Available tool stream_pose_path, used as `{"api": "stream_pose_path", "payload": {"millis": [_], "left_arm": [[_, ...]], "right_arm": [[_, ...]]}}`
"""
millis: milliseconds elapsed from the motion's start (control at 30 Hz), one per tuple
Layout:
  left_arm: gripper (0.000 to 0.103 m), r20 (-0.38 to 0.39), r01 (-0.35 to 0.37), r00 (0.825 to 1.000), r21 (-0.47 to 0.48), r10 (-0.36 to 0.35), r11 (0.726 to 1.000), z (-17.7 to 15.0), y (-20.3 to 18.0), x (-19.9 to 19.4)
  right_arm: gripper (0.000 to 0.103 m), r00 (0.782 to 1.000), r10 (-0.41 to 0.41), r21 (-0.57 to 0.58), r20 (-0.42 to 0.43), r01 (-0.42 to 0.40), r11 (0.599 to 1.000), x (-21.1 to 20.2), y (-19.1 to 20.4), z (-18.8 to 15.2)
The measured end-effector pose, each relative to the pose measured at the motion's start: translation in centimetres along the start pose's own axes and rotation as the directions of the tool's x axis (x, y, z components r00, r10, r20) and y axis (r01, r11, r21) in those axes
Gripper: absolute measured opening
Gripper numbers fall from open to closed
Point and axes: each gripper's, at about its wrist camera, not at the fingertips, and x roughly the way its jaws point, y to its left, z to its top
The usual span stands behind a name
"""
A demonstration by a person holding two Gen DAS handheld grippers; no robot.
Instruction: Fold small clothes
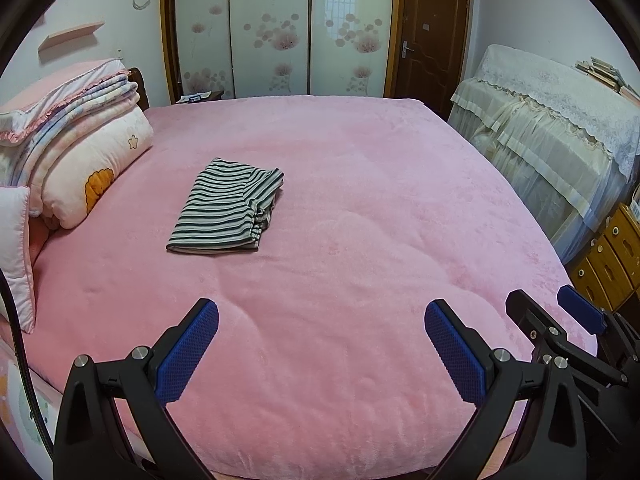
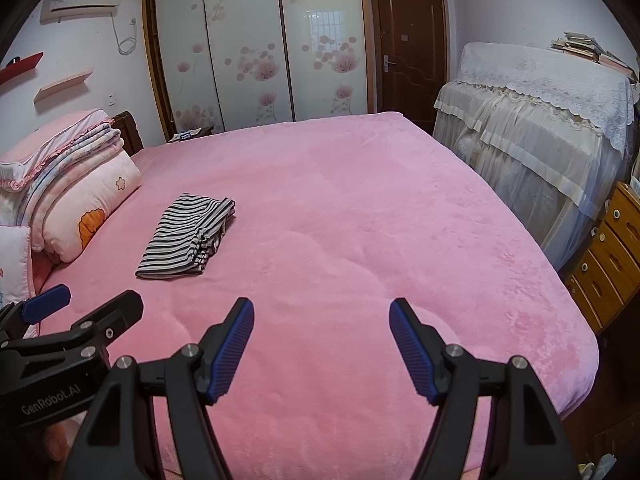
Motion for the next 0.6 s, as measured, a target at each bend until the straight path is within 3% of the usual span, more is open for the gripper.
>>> {"api": "stream_pose_path", "payload": {"millis": [600], "left_arm": [[0.102, -0.022, 0.000, 1.000, -0.012, 0.000, 1.000, -0.39, 0.24, -0.30]], "right_arm": [[0.071, 1.000, -0.005, 0.003, 0.006, 0.005, 1.000, -0.69, -0.25, -0.16]]}}
